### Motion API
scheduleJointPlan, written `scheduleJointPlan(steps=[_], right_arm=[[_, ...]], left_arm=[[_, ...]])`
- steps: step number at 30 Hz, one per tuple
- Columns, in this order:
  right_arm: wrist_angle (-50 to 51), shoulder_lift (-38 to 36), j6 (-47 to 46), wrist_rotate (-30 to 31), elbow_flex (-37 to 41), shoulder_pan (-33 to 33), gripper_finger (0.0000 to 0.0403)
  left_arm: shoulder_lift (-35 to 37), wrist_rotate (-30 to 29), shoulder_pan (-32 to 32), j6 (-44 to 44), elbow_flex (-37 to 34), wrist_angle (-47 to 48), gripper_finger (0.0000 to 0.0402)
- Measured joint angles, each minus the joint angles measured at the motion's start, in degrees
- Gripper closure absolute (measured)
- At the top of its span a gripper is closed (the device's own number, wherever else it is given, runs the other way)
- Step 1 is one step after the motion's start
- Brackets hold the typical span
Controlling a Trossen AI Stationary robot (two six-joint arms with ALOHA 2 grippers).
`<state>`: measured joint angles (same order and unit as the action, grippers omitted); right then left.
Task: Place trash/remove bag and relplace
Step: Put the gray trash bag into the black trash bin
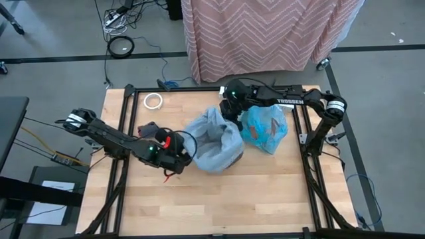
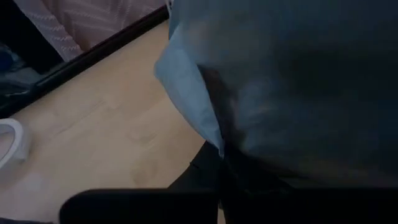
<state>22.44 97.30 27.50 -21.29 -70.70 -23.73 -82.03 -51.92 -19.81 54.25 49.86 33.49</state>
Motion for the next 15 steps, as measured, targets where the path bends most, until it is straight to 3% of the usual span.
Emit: scheduleJointPlan(steps=[6, 10, 15], right_arm=[[-6.73, 0.09, -0.32, 2.67, 0.26, -0.07, 0.0403], [-10.54, 0.09, 0.14, 3.73, 0.24, -0.08, 0.0403], [-6.25, 0.09, -0.02, 5.32, 0.24, -0.51, 0.0401]], left_arm=[[-0.33, -5.34, 1.43, -1.23, 0.13, -0.05, 0.0399], [-0.26, -4.53, 3.48, -4.77, 0.16, -0.41, 0.0398], [-0.14, -2.22, 3.96, -5.44, 0.12, -1.22, 0.0398]])
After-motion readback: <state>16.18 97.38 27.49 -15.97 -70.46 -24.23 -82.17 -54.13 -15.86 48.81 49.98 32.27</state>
